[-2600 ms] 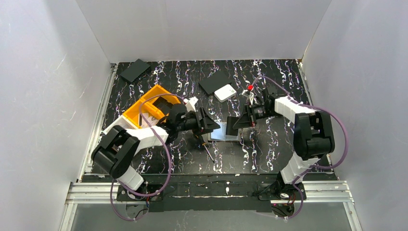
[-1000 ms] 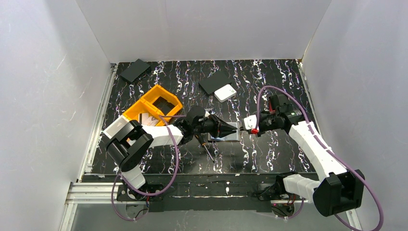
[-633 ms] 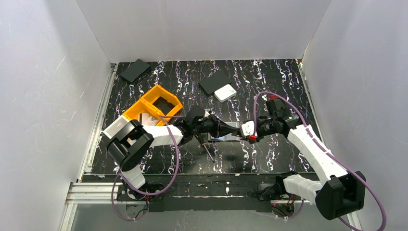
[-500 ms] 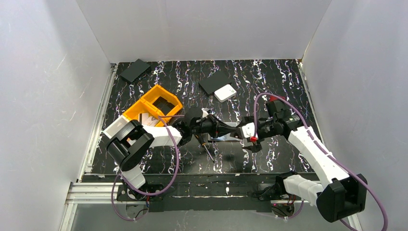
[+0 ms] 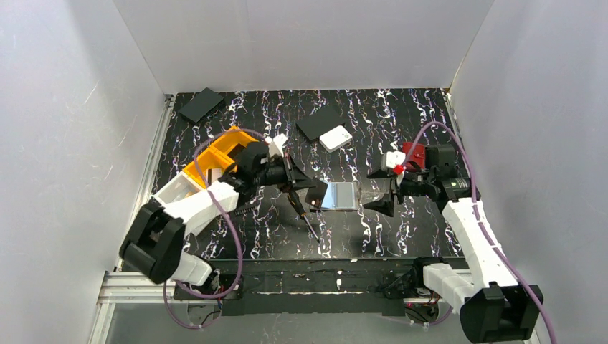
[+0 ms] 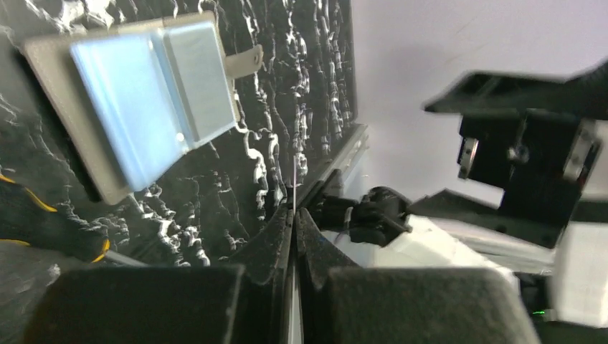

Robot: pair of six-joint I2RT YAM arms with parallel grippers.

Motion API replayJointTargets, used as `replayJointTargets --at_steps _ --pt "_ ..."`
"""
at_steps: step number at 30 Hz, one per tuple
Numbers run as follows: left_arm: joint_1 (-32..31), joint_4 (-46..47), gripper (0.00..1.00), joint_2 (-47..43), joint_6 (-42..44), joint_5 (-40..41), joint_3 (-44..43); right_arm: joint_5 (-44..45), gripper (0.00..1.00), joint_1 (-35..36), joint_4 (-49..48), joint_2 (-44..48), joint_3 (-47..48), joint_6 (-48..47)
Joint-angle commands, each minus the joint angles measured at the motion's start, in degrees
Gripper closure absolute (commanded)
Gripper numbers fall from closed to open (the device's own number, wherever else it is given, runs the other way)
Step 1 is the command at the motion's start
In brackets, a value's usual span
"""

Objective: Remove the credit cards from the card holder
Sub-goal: Place the credit card in the storage box.

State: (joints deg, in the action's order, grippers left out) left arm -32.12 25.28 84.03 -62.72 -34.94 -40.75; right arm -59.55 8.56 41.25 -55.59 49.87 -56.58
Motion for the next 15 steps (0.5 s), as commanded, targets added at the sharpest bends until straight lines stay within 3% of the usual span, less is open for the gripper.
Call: replayJointTargets --at_steps 1,3,10,15 --pt "-0.3 -36.8 1.0 -9.9 38.0 7.7 -12.7 -8.6 0.02 -5.5 -22.0 -1.2 -6.8 25.7" --pt "0.1 -43.9 1.0 -12.4 47.9 11.1 -15.6 -7.5 0.02 -6.4 -23.4 -2.0 -7.8 27.2" --pt "0.7 -51.4 1.0 -18.8 72.9 15.3 -19.5 -1.8 0.02 -7.4 -23.3 -0.4 -9.5 27.2" --pt "3.9 -53.8 1.0 -18.1 81.0 16.4 -23.2 -0.7 0.02 -7.4 -23.2 -0.5 -9.4 27.1"
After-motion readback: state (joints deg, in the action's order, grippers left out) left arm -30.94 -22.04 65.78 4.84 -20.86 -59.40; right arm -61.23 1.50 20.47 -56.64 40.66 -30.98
